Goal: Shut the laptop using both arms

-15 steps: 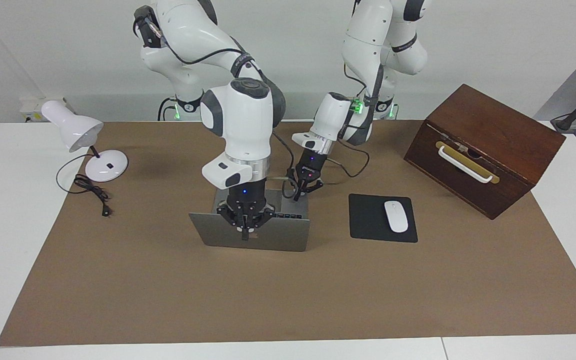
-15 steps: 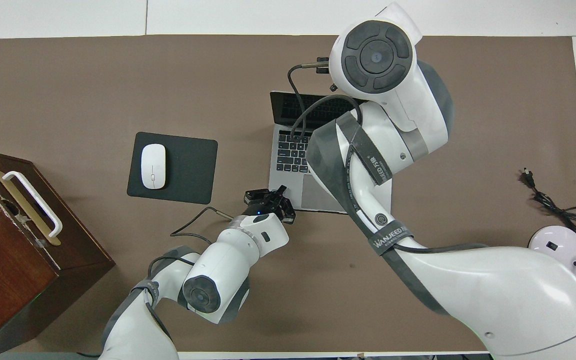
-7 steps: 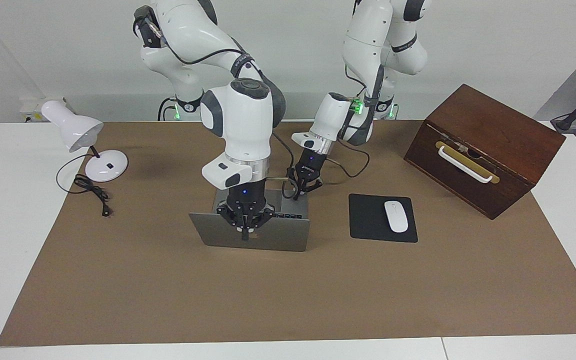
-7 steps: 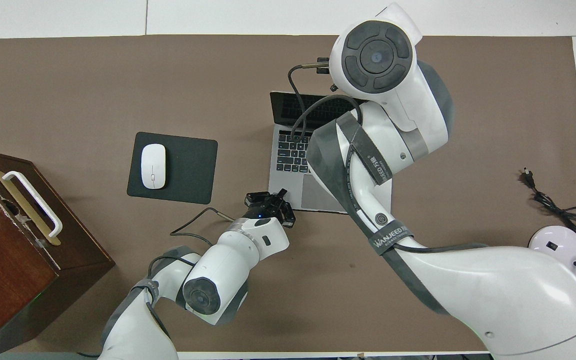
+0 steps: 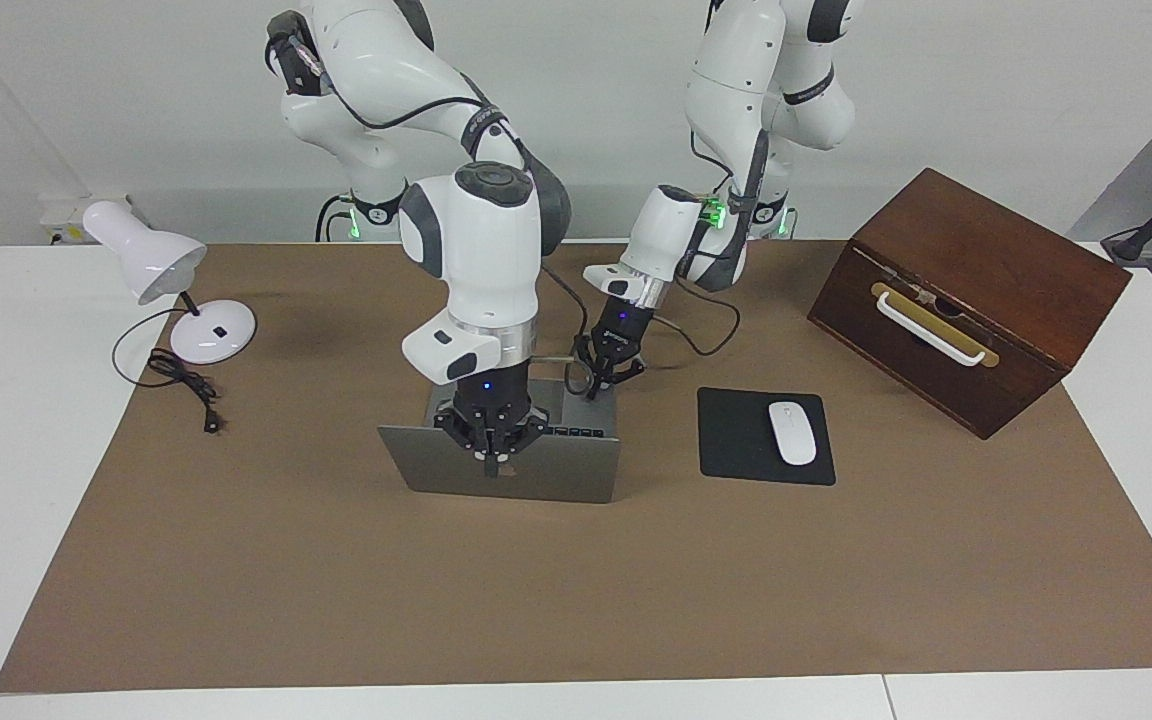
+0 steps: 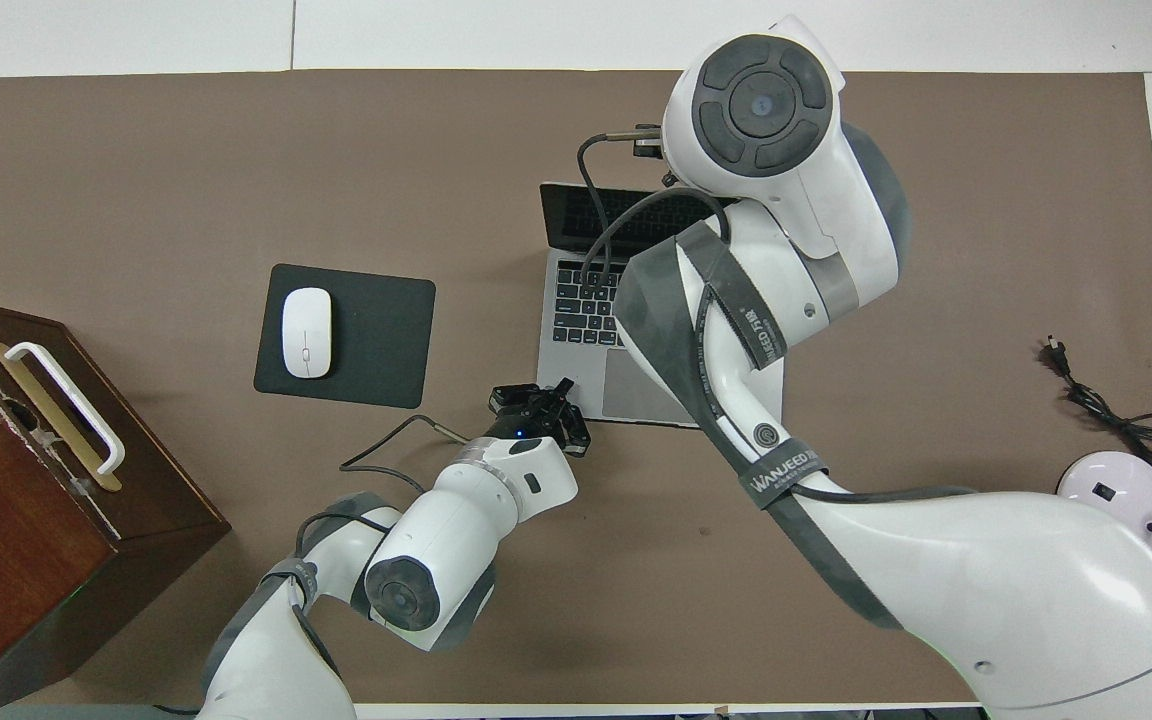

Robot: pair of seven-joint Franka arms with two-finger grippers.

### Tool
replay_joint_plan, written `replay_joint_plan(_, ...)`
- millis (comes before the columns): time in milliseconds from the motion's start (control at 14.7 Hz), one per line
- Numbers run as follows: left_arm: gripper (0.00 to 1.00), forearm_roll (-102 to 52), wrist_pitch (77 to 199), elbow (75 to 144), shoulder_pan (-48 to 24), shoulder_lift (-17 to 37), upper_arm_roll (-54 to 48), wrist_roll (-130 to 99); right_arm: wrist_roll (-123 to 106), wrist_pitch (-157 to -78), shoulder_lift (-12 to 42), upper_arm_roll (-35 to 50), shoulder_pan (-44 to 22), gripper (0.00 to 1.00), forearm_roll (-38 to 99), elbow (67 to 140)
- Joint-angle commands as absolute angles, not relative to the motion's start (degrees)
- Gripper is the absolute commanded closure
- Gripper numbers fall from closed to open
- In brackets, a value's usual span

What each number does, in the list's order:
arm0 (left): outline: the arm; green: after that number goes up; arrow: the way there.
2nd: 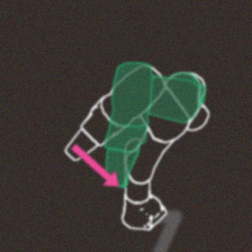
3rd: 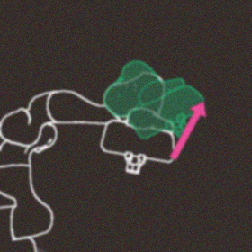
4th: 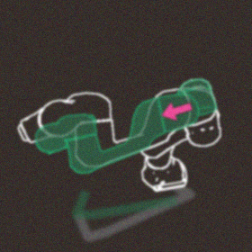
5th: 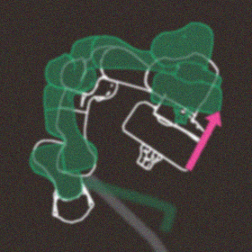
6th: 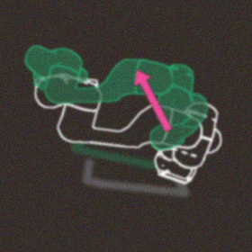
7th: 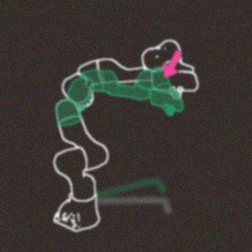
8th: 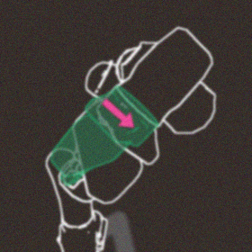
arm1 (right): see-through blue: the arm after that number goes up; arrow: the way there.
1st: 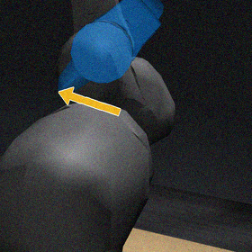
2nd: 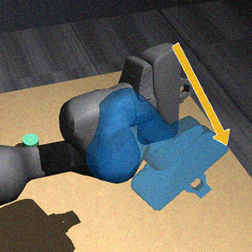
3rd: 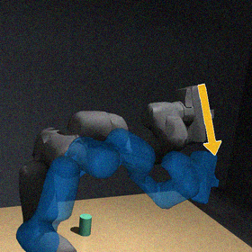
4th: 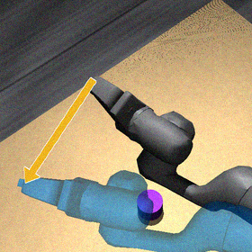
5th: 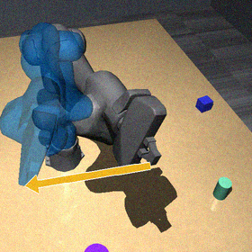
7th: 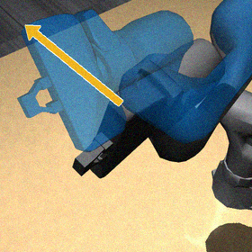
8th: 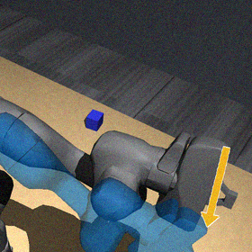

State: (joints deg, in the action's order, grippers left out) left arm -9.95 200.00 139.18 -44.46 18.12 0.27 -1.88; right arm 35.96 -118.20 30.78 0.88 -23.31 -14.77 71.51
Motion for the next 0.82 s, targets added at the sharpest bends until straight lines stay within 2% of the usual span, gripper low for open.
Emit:
replay_joint_plan(0,1.0,-8.53,200.21,142.29,-44.65,17.75,0.88,-1.41,33.76,-117.69,28.92,1.49,-22.06,1.0,-12.58,74.09)
replay_joint_plan(613,1.0,-7.91,200.21,144.23,-44.21,17.23,0.97,-1.14,27.52,-105.57,27.42,1.49,-21.18,1.0,-3.62,74.79)
replay_joint_plan(749,1.0,-7.91,200.21,144.4,-44.21,17.23,0.97,-0.44,25.23,-103.72,25.94,1.49,-20.74,1.0,-2.9,77.42)
